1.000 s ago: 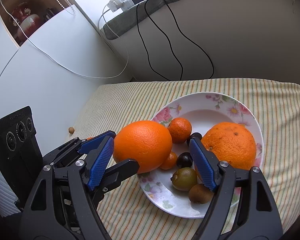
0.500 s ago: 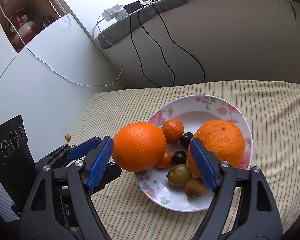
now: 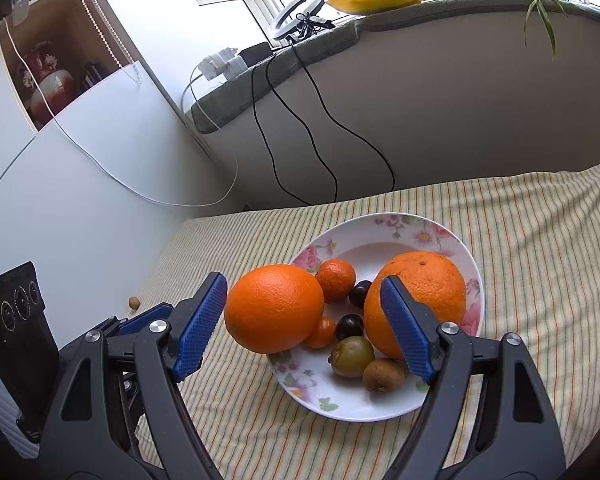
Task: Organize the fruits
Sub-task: 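Open both tools to set the large orange on the plate, then withdraw both tools and move them toward the loose tangerine and kiwi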
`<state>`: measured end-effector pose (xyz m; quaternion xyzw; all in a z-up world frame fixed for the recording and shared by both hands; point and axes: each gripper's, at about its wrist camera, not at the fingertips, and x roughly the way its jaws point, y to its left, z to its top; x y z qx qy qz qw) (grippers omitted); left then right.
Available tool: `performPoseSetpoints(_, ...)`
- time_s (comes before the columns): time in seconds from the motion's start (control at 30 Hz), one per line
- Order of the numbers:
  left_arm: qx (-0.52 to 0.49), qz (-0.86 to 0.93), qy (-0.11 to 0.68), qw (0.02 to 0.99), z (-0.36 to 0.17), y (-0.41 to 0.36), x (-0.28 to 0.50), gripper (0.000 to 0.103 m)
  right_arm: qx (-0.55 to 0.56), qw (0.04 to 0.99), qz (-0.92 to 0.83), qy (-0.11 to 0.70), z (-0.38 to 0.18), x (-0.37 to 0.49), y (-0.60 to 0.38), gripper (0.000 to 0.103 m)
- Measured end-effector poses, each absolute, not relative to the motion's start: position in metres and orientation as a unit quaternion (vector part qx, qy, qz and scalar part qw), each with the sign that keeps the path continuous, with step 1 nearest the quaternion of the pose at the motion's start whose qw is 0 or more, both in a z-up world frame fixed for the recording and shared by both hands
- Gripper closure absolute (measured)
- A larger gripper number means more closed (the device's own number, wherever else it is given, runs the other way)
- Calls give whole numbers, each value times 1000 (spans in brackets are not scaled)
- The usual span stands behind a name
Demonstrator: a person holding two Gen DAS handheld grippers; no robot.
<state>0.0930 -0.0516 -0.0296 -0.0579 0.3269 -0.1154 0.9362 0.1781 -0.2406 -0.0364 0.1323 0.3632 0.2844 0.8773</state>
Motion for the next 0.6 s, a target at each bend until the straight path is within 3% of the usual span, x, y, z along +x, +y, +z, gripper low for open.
performPoseSetpoints(0.3,-57,-96,318,942,-27,-37,80,33,76,885,263,377,-33,169,-226,16)
performPoseSetpoints(0.4,-60,-92,316,943,-26,-31,75,33,53,889,243,385,-31,166,-220,8)
performPoseSetpoints(0.6,-65,-75,310,946,-26,-15,69,33,16,900,246,360,-19,151,-209,6)
